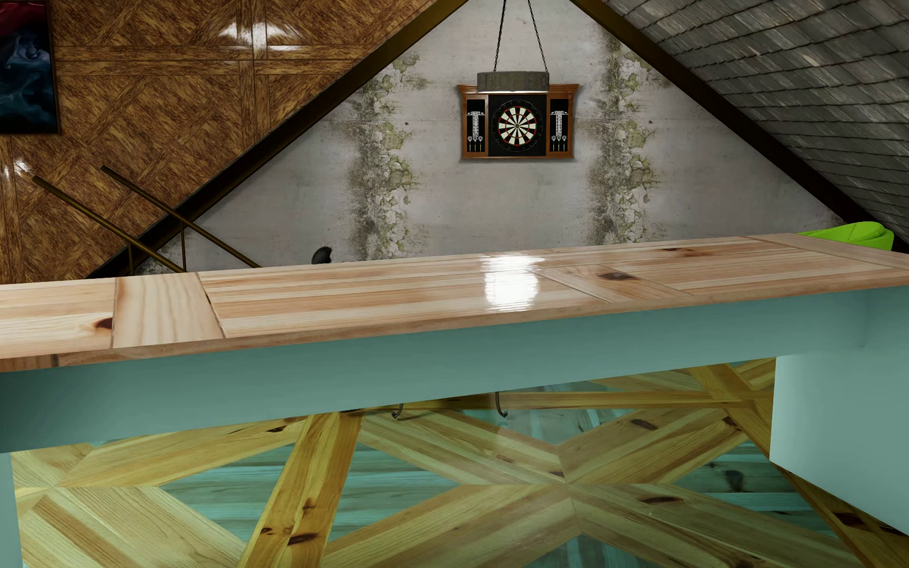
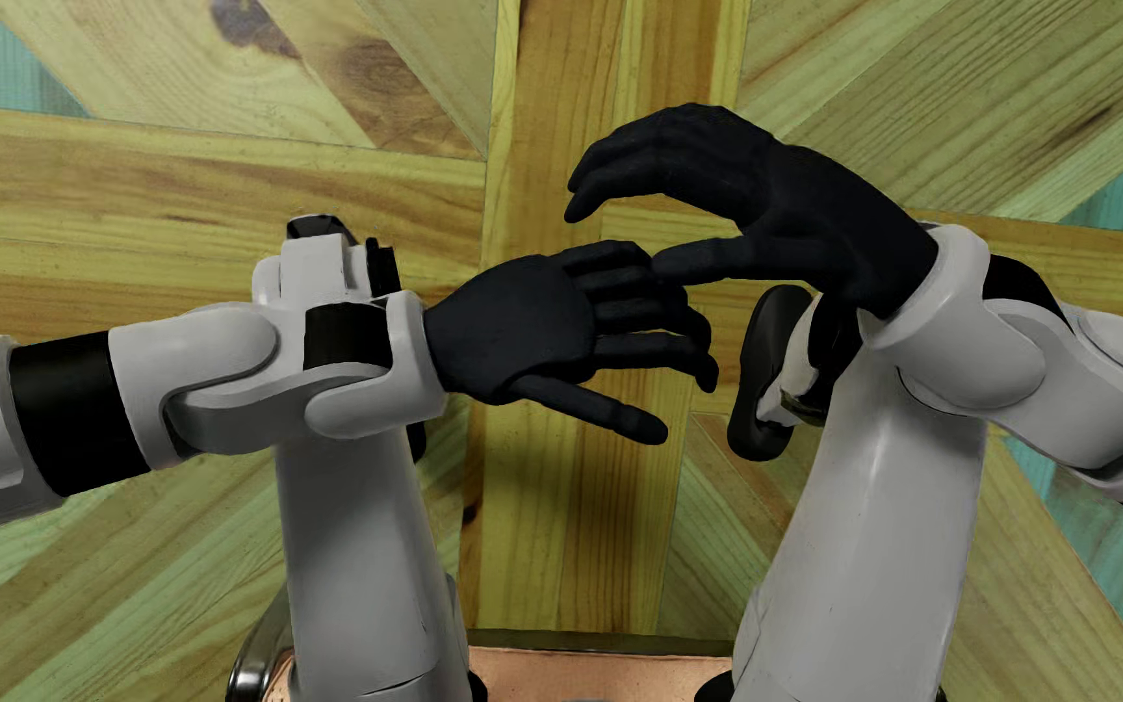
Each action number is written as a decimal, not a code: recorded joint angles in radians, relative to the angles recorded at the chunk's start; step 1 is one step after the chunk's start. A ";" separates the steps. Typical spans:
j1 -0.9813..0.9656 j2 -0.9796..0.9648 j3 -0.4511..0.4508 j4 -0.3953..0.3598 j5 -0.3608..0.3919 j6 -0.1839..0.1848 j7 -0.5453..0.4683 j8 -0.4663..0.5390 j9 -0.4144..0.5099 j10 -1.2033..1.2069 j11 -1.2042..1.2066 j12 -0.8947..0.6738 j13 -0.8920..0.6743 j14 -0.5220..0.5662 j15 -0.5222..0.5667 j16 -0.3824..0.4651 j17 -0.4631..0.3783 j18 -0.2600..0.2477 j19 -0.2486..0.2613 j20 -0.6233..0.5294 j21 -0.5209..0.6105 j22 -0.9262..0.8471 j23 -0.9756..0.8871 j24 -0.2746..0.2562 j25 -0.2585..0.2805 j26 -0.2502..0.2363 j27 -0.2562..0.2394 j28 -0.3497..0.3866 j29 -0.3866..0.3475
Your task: Get up from the leather chair
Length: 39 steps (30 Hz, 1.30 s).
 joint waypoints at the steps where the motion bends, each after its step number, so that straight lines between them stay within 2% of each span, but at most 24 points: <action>1: -0.004 -0.004 0.001 -0.001 0.002 -0.002 0.000 -0.001 0.019 -0.013 -0.014 -0.111 -0.144 -0.008 -0.010 -0.010 -0.008 0.001 0.004 -0.100 0.125 -0.002 0.009 -0.012 0.013 -0.013 -0.019 0.040 -0.037; 2: -0.002 -0.003 0.001 -0.007 0.007 -0.003 0.003 -0.007 0.033 -0.032 -0.034 -0.173 -0.257 -0.012 -0.017 -0.028 -0.008 0.006 0.000 -0.159 0.233 -0.001 0.015 -0.019 0.022 -0.014 -0.031 0.081 -0.072; 3: 0.002 0.000 0.001 -0.013 0.018 -0.003 0.008 -0.012 0.039 -0.060 -0.062 -0.185 -0.315 -0.011 -0.018 -0.042 -0.003 0.013 -0.009 -0.171 0.292 0.008 0.015 -0.012 0.020 -0.015 -0.032 0.092 -0.070; 5: 0.039 0.035 -0.002 -0.023 0.043 -0.002 0.023 -0.023 0.038 -0.151 -0.154 -0.129 -0.316 -0.001 -0.012 -0.083 0.057 0.029 -0.031 -0.105 0.296 0.067 0.064 0.010 -0.003 -0.013 -0.020 0.087 -0.067; 7: 0.117 0.118 -0.002 -0.024 0.064 -0.002 0.047 -0.046 0.018 -0.288 -0.294 -0.008 -0.240 0.024 0.010 -0.151 0.143 0.046 -0.061 0.001 0.246 0.186 0.175 0.048 -0.059 -0.015 -0.005 0.035 -0.029; 9: 0.230 0.240 -0.003 -0.023 0.079 -0.004 0.074 -0.070 -0.022 -0.459 -0.472 0.128 -0.163 0.063 0.043 -0.258 0.262 0.062 -0.085 0.118 0.196 0.362 0.349 0.105 -0.131 -0.015 0.018 -0.053 0.057; 11: 0.378 0.399 -0.008 -0.017 0.099 -0.005 0.107 -0.101 -0.063 -0.647 -0.672 0.247 -0.102 0.105 0.088 -0.411 0.418 0.081 -0.112 0.234 0.149 0.611 0.583 0.182 -0.233 -0.038 0.029 -0.148 0.156; 13: 0.544 0.575 -0.008 -0.008 0.114 -0.005 0.145 -0.127 -0.122 -0.836 -0.877 0.348 -0.045 0.148 0.136 -0.584 0.588 0.093 -0.129 0.339 0.105 0.891 0.865 0.244 -0.329 -0.052 0.038 -0.286 0.269; 15: 0.716 0.759 -0.013 0.002 0.119 -0.006 0.195 -0.162 -0.190 -1.017 -1.078 0.439 0.007 0.196 0.192 -0.720 0.753 0.095 -0.136 0.398 0.084 1.112 1.146 0.309 -0.432 -0.054 0.055 -0.402 0.329; 16: 0.805 0.852 -0.013 0.003 0.123 -0.012 0.214 -0.178 -0.235 -1.110 -1.179 0.487 0.041 0.220 0.223 -0.767 0.819 0.099 -0.136 0.429 0.071 1.175 1.248 0.321 -0.467 -0.034 0.082 -0.488 0.382; 17: 0.900 0.951 -0.010 0.006 0.134 -0.019 0.236 -0.190 -0.281 -1.202 -1.285 0.547 0.086 0.241 0.254 -0.800 0.868 0.105 -0.140 0.478 0.060 1.231 1.307 0.279 -0.482 0.022 0.120 -0.530 0.422; 18: 0.998 1.057 -0.005 0.003 0.147 -0.023 0.256 -0.201 -0.329 -1.292 -1.393 0.617 0.142 0.258 0.281 -0.822 0.895 0.116 -0.150 0.531 0.039 1.268 1.339 0.216 -0.465 0.085 0.155 -0.542 0.450; 19: 1.089 1.158 -0.002 -0.012 0.159 -0.028 0.275 -0.210 -0.379 -1.381 -1.497 0.686 0.209 0.277 0.308 -0.827 0.903 0.133 -0.163 0.581 0.003 1.274 1.348 0.172 -0.444 0.121 0.179 -0.546 0.461; 21: 1.259 1.342 -0.001 -0.043 0.172 -0.035 0.310 -0.224 -0.489 -1.541 -1.677 0.821 0.351 0.306 0.348 -0.797 0.891 0.161 -0.184 0.667 -0.078 1.227 1.354 0.098 -0.355 0.127 0.216 -0.563 0.448; 23: 1.391 1.491 -0.001 -0.062 0.178 -0.035 0.334 -0.244 -0.603 -1.665 -1.824 0.943 0.486 0.321 0.374 -0.748 0.859 0.173 -0.192 0.739 -0.163 1.149 1.349 0.068 -0.268 0.123 0.238 -0.563 0.411; 26: 1.542 1.627 0.008 -0.070 0.180 -0.041 0.372 -0.272 -0.729 -1.779 -1.907 1.094 0.634 0.318 0.359 -0.697 0.835 0.178 -0.182 0.875 -0.275 1.116 1.365 0.038 -0.234 0.105 0.221 -0.548 0.364; 27: 1.610 1.699 0.012 -0.071 0.180 -0.041 0.393 -0.282 -0.737 -1.814 -1.939 1.132 0.670 0.318 0.352 -0.697 0.831 0.174 -0.174 0.929 -0.306 1.148 1.392 0.028 -0.228 0.105 0.212 -0.529 0.351; 28: 1.656 1.726 0.018 -0.070 0.184 -0.052 0.404 -0.290 -0.760 -1.848 -1.948 1.162 0.696 0.318 0.347 -0.703 0.836 0.178 -0.173 0.965 -0.325 1.208 1.425 0.013 -0.223 0.126 0.216 -0.475 0.341; 29: 1.710 1.795 0.020 -0.072 0.184 -0.043 0.426 -0.299 -0.761 -1.854 -1.984 1.187 0.714 0.305 0.352 -0.718 0.837 0.168 -0.162 1.001 -0.340 1.275 1.485 -0.010 -0.224 0.136 0.219 -0.467 0.337; 30: 1.715 1.801 0.022 -0.067 0.186 -0.052 0.426 -0.303 -0.792 -1.852 -1.981 1.199 0.721 0.293 0.339 -0.723 0.845 0.173 -0.160 1.013 -0.347 1.344 1.527 -0.022 -0.230 0.173 0.236 -0.435 0.344; 33: 1.738 1.834 0.026 -0.055 0.182 -0.059 0.430 -0.308 -0.825 -1.843 -1.983 1.227 0.754 0.271 0.316 -0.726 0.861 0.156 -0.149 1.023 -0.385 1.488 1.609 0.017 -0.249 0.196 0.250 -0.456 0.351; 35: 1.743 1.841 0.026 -0.055 0.184 -0.060 0.436 -0.314 -0.830 -1.843 -1.984 1.251 0.775 0.270 0.314 -0.714 0.863 0.156 -0.150 1.024 -0.400 1.503 1.614 0.060 -0.244 0.187 0.252 -0.497 0.356; 37: 1.740 1.838 0.026 -0.055 0.183 -0.061 0.435 -0.315 -0.835 -1.843 -1.984 1.279 0.788 0.270 0.312 -0.695 0.862 0.156 -0.150 1.036 -0.399 1.467 1.587 0.060 -0.245 0.168 0.242 -0.536 0.378; 39: 1.738 1.837 0.028 -0.055 0.182 -0.062 0.431 -0.313 -0.834 -1.844 -1.984 1.289 0.790 0.271 0.311 -0.691 0.869 0.158 -0.151 1.044 -0.389 1.436 1.558 0.053 -0.245 0.160 0.235 -0.538 0.381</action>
